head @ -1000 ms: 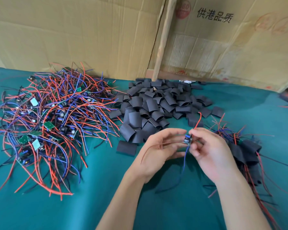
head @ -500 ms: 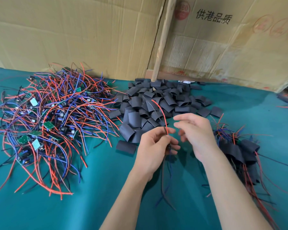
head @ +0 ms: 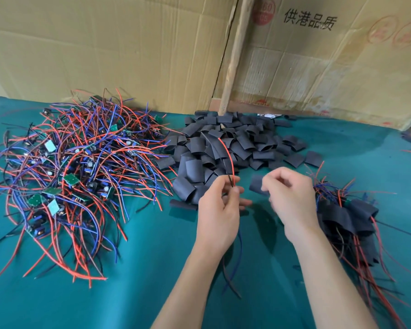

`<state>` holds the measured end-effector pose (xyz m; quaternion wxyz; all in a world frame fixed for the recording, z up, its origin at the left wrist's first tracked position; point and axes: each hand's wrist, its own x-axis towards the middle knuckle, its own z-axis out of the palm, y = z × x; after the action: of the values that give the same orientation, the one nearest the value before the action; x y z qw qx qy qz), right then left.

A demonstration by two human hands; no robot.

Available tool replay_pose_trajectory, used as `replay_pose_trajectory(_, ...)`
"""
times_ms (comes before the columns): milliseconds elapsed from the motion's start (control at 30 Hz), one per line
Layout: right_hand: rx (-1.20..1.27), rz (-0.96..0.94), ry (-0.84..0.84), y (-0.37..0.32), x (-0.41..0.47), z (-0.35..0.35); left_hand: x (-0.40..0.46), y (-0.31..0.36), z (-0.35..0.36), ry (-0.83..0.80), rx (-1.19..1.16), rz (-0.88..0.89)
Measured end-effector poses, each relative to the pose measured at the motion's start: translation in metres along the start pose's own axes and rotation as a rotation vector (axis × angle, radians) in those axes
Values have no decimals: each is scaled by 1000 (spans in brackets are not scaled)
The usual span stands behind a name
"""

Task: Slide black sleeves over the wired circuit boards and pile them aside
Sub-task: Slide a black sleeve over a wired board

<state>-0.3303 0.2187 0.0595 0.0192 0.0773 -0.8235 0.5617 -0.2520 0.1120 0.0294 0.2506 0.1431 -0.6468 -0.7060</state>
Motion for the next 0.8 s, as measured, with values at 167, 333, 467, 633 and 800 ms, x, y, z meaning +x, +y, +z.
replay_pose_trajectory(167, 84, -52, -203, -7, -22, 1, -1, -3, -4, -36, 164, 47)
replay_pose_trajectory(333, 213, -70, -405, -8, -25, -11, 0, -2, -7, -28, 195, 69)
replay_pose_trajectory(467, 203, -86, -439, -7, -24, -15, 0, -2, -8, -38, 158, 51)
replay_pose_trajectory(633, 267, -87, -275, -6, -23, -15, -3, -2, -4, -109, 7, 8)
replay_pose_trajectory(800, 621, 78, -1, -7, -13, -27, -5, -2, -2, -228, 13, -41)
